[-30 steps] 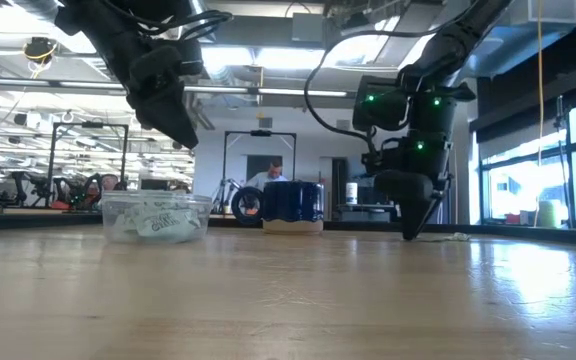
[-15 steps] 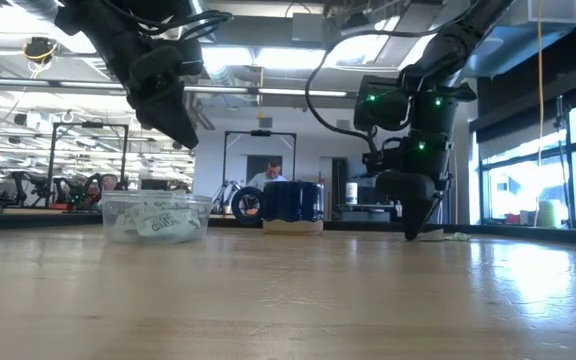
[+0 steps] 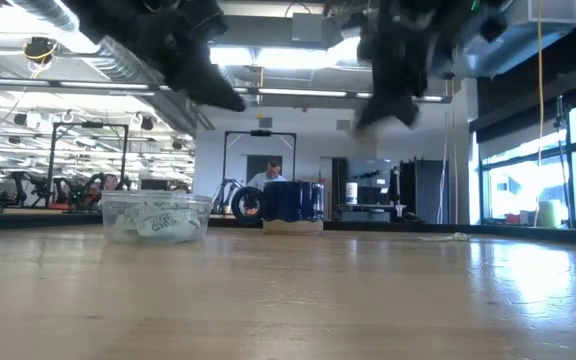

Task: Pick and place Stevia / Truvia into bins
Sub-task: Put the bottom white stevia packet into the transparent container

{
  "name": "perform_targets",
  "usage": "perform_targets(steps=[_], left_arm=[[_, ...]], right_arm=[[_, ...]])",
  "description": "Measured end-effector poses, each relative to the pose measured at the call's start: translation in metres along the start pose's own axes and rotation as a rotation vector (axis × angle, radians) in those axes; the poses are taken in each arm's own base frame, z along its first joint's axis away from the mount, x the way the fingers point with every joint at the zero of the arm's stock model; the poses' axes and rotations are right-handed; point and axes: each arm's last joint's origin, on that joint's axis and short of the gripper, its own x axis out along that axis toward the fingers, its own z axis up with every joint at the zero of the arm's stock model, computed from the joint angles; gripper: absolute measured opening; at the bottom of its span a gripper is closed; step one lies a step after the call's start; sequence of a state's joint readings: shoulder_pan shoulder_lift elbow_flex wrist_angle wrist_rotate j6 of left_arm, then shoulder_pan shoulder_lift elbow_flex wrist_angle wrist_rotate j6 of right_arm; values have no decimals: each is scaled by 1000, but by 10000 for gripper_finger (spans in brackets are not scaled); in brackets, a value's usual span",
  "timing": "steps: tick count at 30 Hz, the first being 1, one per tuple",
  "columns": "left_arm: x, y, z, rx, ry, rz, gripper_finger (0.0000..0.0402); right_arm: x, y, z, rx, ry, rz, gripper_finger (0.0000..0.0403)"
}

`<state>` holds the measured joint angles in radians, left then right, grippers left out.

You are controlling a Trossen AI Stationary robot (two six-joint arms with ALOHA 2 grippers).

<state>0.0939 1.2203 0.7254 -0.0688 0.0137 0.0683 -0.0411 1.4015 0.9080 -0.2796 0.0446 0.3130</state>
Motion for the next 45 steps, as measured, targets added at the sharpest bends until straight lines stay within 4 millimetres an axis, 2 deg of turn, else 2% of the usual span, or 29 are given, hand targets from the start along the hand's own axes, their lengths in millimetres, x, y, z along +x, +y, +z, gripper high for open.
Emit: perform_targets(steps=[3,8,15,21,33,45], left_arm=[[13,-6,6,41,-80,-49,114],[31,-15,14,93,-222,-118,139],[37,-26,27,213,-422,-229,150],[34,-35,34,280,-519,-237,150],[26,-47,44,292,-644,-250,150],[25,-47,45,259,-653,-260,144]], right_arm=[[-16,24,13,-92,-163,187,1],[-31,54,23,-206,-332,411,0],[-40,75,24,-266,-433,524,0],[-44,80,27,-268,-488,549,0],[-42,80,28,-255,-494,534,0],[-42,76,30,-237,-525,471,0]])
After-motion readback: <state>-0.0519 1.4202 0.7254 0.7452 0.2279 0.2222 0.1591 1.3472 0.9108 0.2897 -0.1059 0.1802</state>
